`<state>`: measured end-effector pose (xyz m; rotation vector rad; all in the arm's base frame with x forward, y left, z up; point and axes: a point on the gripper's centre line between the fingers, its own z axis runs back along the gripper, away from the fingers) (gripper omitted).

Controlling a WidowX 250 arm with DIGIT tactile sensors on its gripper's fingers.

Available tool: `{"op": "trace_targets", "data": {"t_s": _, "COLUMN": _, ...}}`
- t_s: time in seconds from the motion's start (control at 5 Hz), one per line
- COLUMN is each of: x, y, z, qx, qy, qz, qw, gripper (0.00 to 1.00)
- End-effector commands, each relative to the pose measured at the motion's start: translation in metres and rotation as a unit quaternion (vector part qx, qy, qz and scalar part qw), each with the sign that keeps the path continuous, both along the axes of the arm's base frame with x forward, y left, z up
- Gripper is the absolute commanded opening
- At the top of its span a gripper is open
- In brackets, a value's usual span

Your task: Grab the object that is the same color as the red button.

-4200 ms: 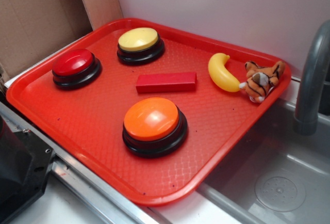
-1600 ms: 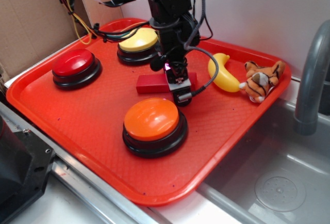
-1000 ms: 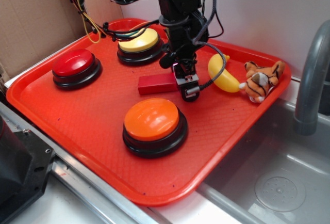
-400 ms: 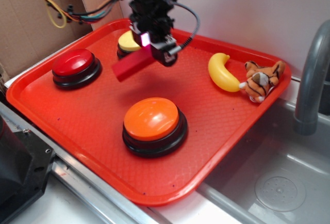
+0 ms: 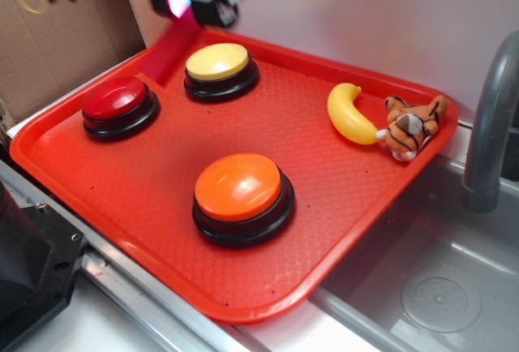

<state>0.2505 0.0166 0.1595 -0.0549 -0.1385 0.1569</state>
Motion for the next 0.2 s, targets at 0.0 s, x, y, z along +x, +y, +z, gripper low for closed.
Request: {"op": "trace_targets", "data": {"t_s": 0.0, "x": -0.0102, "y": 0.0062, "z": 0.0291, "qx": -0.031, "qy": -0.022, "qz": 0.063, "qw": 0.997, "gripper": 0.00}}
